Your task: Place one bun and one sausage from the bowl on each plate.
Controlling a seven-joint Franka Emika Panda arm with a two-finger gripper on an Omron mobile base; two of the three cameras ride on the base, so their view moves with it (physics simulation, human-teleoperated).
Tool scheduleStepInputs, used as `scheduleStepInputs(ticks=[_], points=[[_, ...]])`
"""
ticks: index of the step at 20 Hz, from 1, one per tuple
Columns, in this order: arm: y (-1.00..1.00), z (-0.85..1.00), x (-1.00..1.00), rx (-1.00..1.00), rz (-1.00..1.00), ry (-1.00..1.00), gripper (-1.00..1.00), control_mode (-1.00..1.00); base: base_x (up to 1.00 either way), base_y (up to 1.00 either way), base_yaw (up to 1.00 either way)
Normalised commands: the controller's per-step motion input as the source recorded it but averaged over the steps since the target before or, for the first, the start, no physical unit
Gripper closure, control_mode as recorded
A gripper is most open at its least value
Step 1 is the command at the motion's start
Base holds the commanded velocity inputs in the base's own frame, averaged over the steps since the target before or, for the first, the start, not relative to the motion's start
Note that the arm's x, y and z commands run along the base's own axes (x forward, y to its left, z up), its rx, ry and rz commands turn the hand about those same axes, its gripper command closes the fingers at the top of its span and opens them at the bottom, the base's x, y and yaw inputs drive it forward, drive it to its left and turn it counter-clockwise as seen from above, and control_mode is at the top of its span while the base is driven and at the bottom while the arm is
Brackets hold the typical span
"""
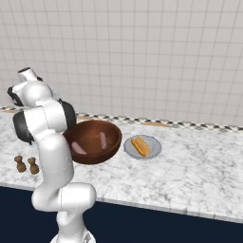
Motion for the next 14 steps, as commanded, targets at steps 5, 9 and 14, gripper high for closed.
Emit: scheduleStepInputs(ticks=[5,9,14], points=[[-0.95,0.24,-0.16,0.01,-0.01,-0.13,-1.0,-1.0,0.0,0.0,0.0],[-0.98,0.01,-0.2,0.0,-0.08,-0.03,-1.0,-1.0,0.0,0.0,0.0],[-0.98,0.0,-0.32,0.0,-0.14,0.0,-1.0,-1.0,0.0,0.0,0.0]])
